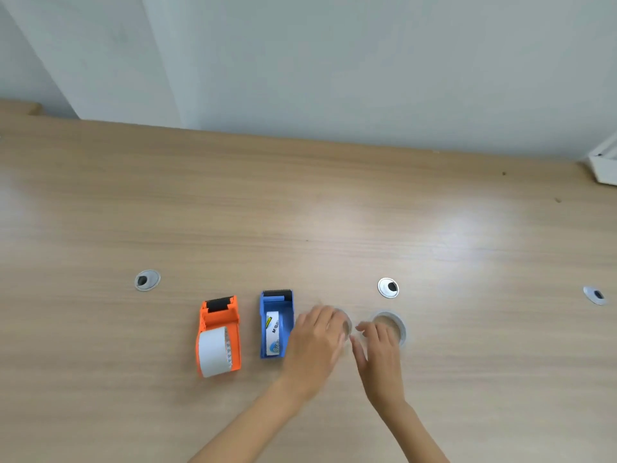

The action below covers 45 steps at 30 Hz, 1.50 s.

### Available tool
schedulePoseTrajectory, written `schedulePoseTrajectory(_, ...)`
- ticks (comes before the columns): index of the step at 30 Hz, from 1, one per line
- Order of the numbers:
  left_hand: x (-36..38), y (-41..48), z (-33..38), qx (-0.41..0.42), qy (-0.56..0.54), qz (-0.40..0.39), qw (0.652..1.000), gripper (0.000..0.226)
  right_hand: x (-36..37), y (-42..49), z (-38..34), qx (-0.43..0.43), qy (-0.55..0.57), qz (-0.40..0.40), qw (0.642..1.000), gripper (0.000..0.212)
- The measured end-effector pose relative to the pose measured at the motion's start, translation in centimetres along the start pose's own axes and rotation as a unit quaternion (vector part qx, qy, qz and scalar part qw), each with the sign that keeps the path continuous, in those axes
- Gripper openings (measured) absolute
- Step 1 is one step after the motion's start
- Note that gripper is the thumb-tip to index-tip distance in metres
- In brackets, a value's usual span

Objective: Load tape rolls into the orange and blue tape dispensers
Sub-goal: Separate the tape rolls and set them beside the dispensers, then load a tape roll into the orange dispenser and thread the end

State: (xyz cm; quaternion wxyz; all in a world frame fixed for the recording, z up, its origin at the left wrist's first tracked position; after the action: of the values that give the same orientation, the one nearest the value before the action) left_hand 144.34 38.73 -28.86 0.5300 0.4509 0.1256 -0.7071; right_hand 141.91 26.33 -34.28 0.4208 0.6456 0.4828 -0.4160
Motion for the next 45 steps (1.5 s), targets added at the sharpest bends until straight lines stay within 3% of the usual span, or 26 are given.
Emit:
schedulePoseTrajectory(3,-6.2,-2.0,-3.7,-0.05,-0.01,0.092,0.994,0.017,-1.0,-1.6,-6.7,-0.045,0.047,0.002,0.998,0.016)
schedulePoseTrajectory(6,-11.3,-7.2,-11.2,-0.231,-0.028,0.192,0.954,0.021,-0.2,-3.1,-13.7,-0.107,0.091,-0.039,0.989,0.011)
schedulePoseTrajectory(8,-12.6,-11.1,-15.4,-0.373,-0.073,0.223,0.898,0.027,1.6,-3.9,-17.4,-0.131,0.117,-0.092,0.98,0.014)
schedulePoseTrajectory(11,-9.7,-16.1,-20.4,-0.56,-0.203,0.192,0.78,0.052,5.1,-4.8,-21.3,-0.076,0.197,-0.2,0.957,0.02)
schedulePoseTrajectory(13,-7.0,-17.3,-21.7,-0.598,-0.301,0.176,0.721,0.074,6.8,-5.1,-22.5,-0.037,0.234,-0.225,0.945,0.023)
schedulePoseTrajectory(14,-5.9,-17.5,-21.7,-0.606,-0.363,0.17,0.687,0.072,7.5,-5.3,-22.8,-0.019,0.242,-0.233,0.942,0.024)
schedulePoseTrajectory(16,-4.4,-17.2,-20.8,-0.6,-0.468,0.16,0.628,0.041,8.9,-5.7,-22.8,0.026,0.247,-0.249,0.936,0.026)
schedulePoseTrajectory(17,-4.2,-17.1,-20.5,-0.597,-0.479,0.155,0.625,0.027,9.3,-5.9,-22.7,0.047,0.253,-0.248,0.934,0.027)
schedulePoseTrajectory(24,-6.6,-18.3,-19.0,-0.51,-0.492,0.139,0.692,0.023,6.9,-7.7,-21.8,0.094,0.321,-0.203,0.92,0.031)
schedulePoseTrajectory(31,-11.1,-16.2,-15.4,-0.42,-0.51,0.096,0.745,0.022,2.3,-7.3,-21.9,0.085,0.338,-0.174,0.921,0.015)
schedulePoseTrajectory(37,-13.4,-13.5,-14.6,-0.36,-0.537,0.104,0.756,0.029,-0.7,-3.8,-22.1,0.036,0.312,-0.185,0.931,0.03)
schedulePoseTrajectory(41,-12.7,-12.1,-15.3,-0.348,-0.577,0.128,0.728,0.027,-0.3,-0.2,-20.9,0.029,0.29,-0.219,0.931,0.012)
schedulePoseTrajectory(45,-12.0,-9.6,-17.2,-0.334,-0.593,0.159,0.715,0.034,1.5,3.6,-20.7,0.028,0.275,-0.25,0.928,0.014)
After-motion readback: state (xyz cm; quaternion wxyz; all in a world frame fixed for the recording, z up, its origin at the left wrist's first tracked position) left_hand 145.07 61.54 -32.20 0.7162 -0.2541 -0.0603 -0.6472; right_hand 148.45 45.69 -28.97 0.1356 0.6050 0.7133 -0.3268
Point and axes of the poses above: each hand's wrist, its own y-axis towards the middle knuckle, its own x-axis out of the palm, z = x × y, the point moved 9 cm from there along y, towards the middle knuckle, and after that the axes turned 13 degrees about -y, right-handed, at the moved point
